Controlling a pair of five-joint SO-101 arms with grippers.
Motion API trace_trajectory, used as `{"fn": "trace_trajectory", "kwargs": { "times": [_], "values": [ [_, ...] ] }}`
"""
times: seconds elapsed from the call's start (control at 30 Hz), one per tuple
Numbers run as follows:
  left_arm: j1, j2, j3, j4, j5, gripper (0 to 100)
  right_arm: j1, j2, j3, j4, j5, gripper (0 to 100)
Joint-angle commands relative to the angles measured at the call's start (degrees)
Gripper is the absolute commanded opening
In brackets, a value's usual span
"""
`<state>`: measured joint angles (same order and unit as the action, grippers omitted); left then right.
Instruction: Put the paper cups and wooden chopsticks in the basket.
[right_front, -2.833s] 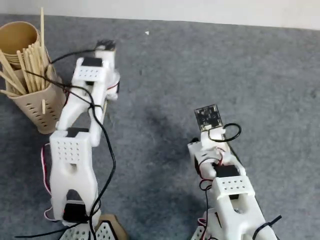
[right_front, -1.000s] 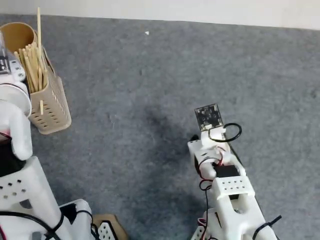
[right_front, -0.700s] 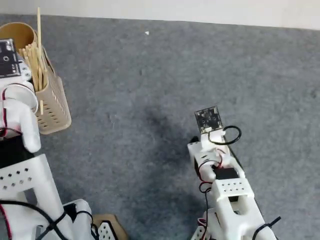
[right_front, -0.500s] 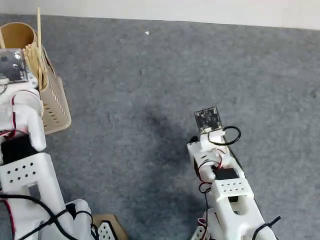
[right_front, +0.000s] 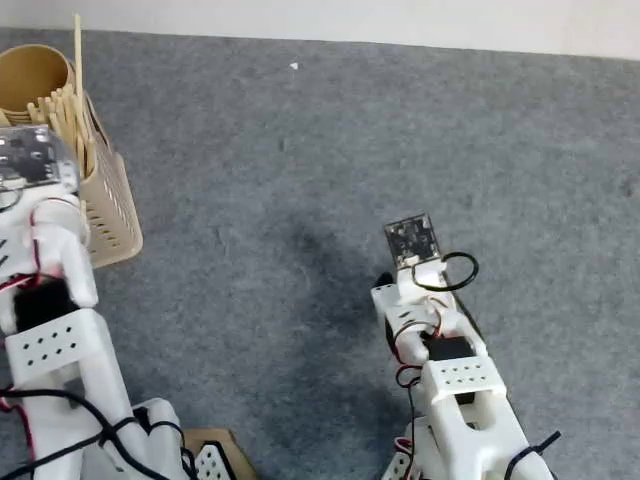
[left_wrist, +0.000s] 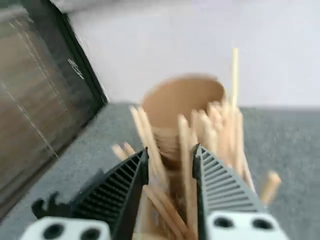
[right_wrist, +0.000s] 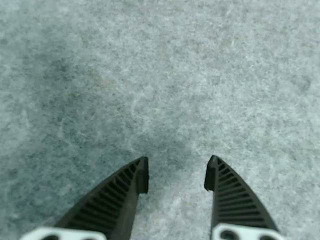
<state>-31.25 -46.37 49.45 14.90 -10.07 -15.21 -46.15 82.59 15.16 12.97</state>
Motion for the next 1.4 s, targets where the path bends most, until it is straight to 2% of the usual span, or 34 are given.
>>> {"fn": "trace_trajectory", "kwargs": {
  "times": [0.0,0.1,0.17,0.23,0.3,0.37,0.47,0.67,0.77,0.9,1.07,1.13,1.2,1.3,1.37],
  "values": [
    [-0.9,-0.9,-7.6,4.0,-0.1,17,-0.5,-1.5,-0.1,-0.8,0.4,19.8],
    [-0.8,-1.0,-14.8,15.4,0.5,17,1.7,-1.8,-0.6,-0.7,0.4,19.8],
    [-0.9,-1.0,-21.1,27.2,3.9,17,5.2,-2.2,-0.6,0.4,0.1,19.5],
    [-0.8,-1.0,-28.1,42.2,5.4,17,8.0,-4.6,-1.2,6.3,0.0,14.6],
    [-0.6,-1.0,-33.5,54.1,5.3,17,8.2,-9.4,-3.1,13.7,-0.1,5.7],
    [-0.6,-1.0,-36.0,60.8,5.5,17,8.1,-15.9,-4.3,21.1,-0.1,0.2],
    [-0.6,-1.0,-34.7,65.1,5.5,17,8.3,-28.0,-4.1,28.8,-0.1,0.9],
    [2.6,-1.0,-21.4,64.9,5.5,17,8.4,-56.9,8.7,33.6,0.3,0.9],
    [3.0,-4.9,-9.4,55.2,5.5,17,8.5,-58.9,16.8,33.3,0.4,0.9],
    [3.1,-17.5,12.0,39.7,5.0,17,9.4,-55.3,14.7,32.3,0.4,0.9],
    [4.6,-36.2,36.6,25.6,-1.9,17,11.9,-58.9,16.2,32.4,0.4,0.9],
    [5.5,-43.7,44.6,22.4,-2.7,17,11.9,-59.0,18.2,32.1,0.4,0.9],
    [6.8,-50.3,48.4,22.7,-2.6,17,11.9,-58.9,19.3,32.2,0.4,0.9],
    [7.9,-57.5,47.7,31.5,-2.6,17,12.0,-58.9,19.6,32.4,0.4,0.9],
    [9.6,-58.9,47.7,34.5,-2.6,17,12.0,-58.7,19.6,32.5,0.3,0.9]
  ]
}}
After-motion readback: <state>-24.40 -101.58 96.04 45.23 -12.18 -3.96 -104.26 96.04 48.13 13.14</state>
